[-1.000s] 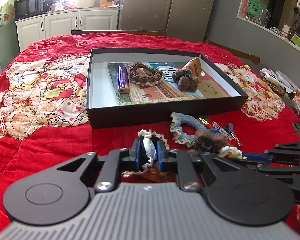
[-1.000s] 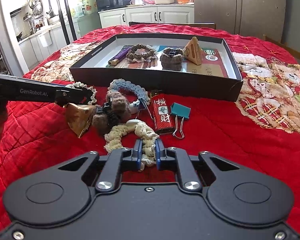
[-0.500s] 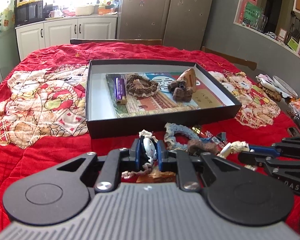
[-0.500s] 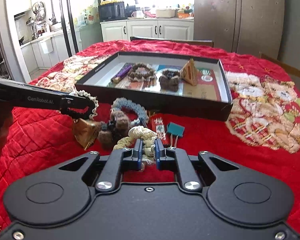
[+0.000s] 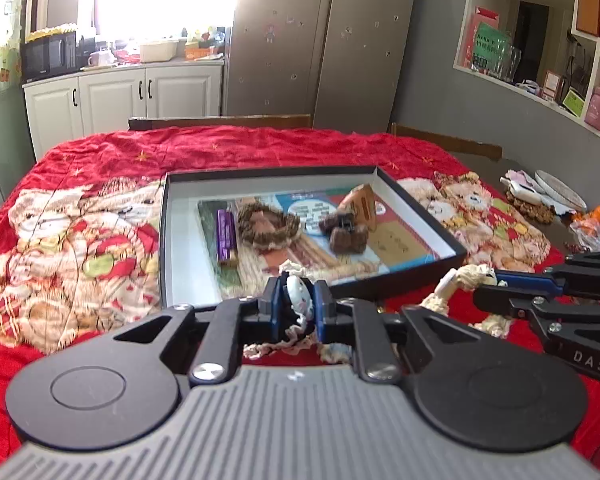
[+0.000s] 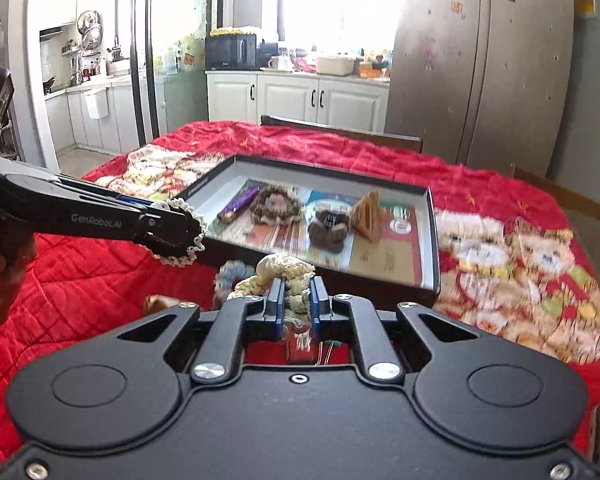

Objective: Organize objects
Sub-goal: 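Carry the hair clip with the left tool while the right tool carries the scrunchie over the box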

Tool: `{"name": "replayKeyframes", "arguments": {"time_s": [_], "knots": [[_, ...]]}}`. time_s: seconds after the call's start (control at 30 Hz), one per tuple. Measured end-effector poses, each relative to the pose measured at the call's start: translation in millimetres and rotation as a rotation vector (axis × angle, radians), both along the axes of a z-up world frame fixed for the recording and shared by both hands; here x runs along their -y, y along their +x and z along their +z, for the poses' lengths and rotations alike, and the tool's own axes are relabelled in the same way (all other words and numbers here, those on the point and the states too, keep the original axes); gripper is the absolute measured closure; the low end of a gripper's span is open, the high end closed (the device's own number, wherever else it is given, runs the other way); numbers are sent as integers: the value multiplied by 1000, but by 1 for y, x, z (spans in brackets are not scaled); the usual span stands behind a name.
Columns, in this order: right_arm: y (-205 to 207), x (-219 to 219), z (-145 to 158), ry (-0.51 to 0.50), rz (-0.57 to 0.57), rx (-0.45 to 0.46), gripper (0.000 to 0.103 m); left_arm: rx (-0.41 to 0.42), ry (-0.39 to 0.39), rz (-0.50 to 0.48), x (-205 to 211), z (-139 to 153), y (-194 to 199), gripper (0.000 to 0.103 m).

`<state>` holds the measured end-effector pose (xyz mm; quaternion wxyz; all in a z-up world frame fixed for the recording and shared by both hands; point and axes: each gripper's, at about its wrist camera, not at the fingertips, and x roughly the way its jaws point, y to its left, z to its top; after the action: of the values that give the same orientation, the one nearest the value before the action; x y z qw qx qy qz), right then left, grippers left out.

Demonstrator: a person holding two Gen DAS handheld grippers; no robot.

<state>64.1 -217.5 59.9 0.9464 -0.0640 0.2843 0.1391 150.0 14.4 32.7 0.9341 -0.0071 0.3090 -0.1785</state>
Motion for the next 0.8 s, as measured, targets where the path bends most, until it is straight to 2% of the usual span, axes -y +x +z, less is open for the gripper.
{"name": "replayKeyframes", "arguments": {"time_s": [0.4, 0.57, 0.8], "knots": [[55, 4, 28, 5, -17, 48, 91, 32, -26, 44, 5, 15, 44, 83], [86, 6, 28, 16, -33, 52, 91, 46, -22, 81, 8, 16, 67, 83], [127, 1, 22, 35, -51, 41, 91, 22, -25, 113, 17, 10, 100, 83]]}}
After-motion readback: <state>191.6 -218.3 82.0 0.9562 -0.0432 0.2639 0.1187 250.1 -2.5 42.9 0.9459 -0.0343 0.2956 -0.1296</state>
